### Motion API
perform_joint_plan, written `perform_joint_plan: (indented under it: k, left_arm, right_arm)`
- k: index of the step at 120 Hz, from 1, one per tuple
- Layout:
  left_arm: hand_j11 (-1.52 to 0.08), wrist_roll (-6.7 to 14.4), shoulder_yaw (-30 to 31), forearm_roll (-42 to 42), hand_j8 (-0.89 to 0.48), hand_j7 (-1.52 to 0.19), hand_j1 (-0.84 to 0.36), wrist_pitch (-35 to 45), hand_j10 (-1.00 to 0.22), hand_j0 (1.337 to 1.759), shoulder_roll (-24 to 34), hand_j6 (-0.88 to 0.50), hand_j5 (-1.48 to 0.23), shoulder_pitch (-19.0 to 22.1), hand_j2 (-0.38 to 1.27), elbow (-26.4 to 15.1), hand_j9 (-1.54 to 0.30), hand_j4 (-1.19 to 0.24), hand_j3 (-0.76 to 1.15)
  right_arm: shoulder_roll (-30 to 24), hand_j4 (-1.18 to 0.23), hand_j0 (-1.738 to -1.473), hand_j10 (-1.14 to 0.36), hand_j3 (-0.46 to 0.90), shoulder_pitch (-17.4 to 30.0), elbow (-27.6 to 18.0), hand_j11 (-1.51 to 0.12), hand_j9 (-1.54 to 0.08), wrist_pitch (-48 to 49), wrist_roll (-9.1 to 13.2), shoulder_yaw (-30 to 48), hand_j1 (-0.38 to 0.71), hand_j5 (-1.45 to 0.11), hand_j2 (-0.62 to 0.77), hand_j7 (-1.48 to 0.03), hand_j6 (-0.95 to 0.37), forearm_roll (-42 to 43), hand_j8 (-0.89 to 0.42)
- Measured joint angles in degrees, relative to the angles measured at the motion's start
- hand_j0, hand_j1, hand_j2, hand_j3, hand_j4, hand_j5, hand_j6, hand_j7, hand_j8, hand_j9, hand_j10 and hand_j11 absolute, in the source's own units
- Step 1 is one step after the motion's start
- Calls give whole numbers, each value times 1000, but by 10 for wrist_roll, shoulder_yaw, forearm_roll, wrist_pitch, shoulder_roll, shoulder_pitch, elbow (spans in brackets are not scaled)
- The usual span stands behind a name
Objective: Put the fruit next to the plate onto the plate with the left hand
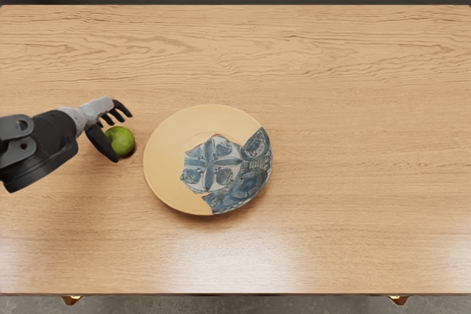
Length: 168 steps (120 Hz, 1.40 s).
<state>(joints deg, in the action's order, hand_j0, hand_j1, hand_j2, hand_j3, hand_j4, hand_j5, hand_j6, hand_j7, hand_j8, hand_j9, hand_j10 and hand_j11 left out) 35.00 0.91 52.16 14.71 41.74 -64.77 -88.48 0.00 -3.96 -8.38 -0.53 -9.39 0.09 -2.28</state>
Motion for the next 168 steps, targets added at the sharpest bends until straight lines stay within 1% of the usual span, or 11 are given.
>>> perform_joint_plan:
  k: [32,45,66,74,89,107,124,136,144,153,168]
  left_arm:
    - [-583,0,15,7,-452,-584,-187,3,-451,1658,-16,-452,-584,0,94,13,-584,-451,0]
    - [-661,0,16,9,-462,-656,-212,3,-507,1656,-27,-457,-653,0,131,19,-662,-512,0]
    - [-823,0,16,9,-441,-812,-231,3,-613,1654,-31,-448,-802,0,317,26,-822,-624,0]
    - [-893,0,16,9,-467,-882,-252,3,-664,1654,-31,-435,-872,0,416,27,-892,-671,0]
    - [-1030,0,16,8,-386,-1028,-267,0,-614,1650,-31,-326,-1041,0,414,28,-1027,-592,0]
    - [-1108,0,17,1,-318,-1136,-299,-2,-577,1650,-24,-293,-1137,-4,497,26,-1112,-521,0]
    - [-1139,0,17,-7,-281,-1209,-316,-9,-549,1648,22,-222,-1241,-32,493,9,-1148,-465,0]
    - [-1149,1,16,-32,-270,-1232,-330,-28,-532,1648,52,-201,-1280,-85,508,-18,-1158,-449,0]
    - [-1157,1,16,-60,-255,-1244,-330,-46,-525,1647,54,-195,-1296,-112,504,-41,-1161,-441,0]
    - [-1165,1,14,-102,-243,-1255,-358,-76,-506,1646,51,-175,-1312,-149,559,-64,-1163,-414,0]
    - [-1166,0,-1,-165,-265,-1235,-370,-125,-519,1647,25,-159,-1316,-168,583,-85,-1162,-425,0]
  right_arm:
    - [0,-23,-1658,-22,0,-3,0,-29,-29,0,0,0,-322,-29,-4,-29,-23,0,-23]
    - [0,-23,-1658,-22,0,-3,0,-29,-29,0,1,0,-322,-29,-4,-29,-23,0,-23]
    - [0,-23,-1658,-22,0,-4,0,-29,-29,0,0,0,-323,-29,-4,-29,-23,0,-23]
    - [0,-23,-1658,-22,0,-4,0,-29,-29,0,1,0,-323,-29,-4,-29,-23,0,-23]
    - [0,-23,-1658,-22,0,-4,0,-29,-29,0,1,0,-323,-29,-4,-29,-23,0,-23]
    - [0,-23,-1658,-22,0,-4,0,-29,-29,0,0,0,-322,-29,-4,-29,-23,0,-23]
    - [0,-23,-1658,-22,0,-4,0,-29,-29,0,0,0,-322,-29,-5,-29,-23,0,-23]
    - [0,-23,-1658,-22,0,-4,0,-29,-29,0,0,0,-322,-29,-5,-29,-23,0,-23]
    - [0,-23,-1658,-22,0,-4,0,-29,-29,0,0,0,-322,-29,-5,-29,-23,0,-23]
    - [0,-23,-1658,-22,0,-5,-1,-29,-29,0,0,0,-322,-29,-5,-29,-23,0,-23]
    - [0,-23,-1658,-22,0,-7,-1,-29,-29,0,1,0,-322,-29,-5,-29,-23,0,-23]
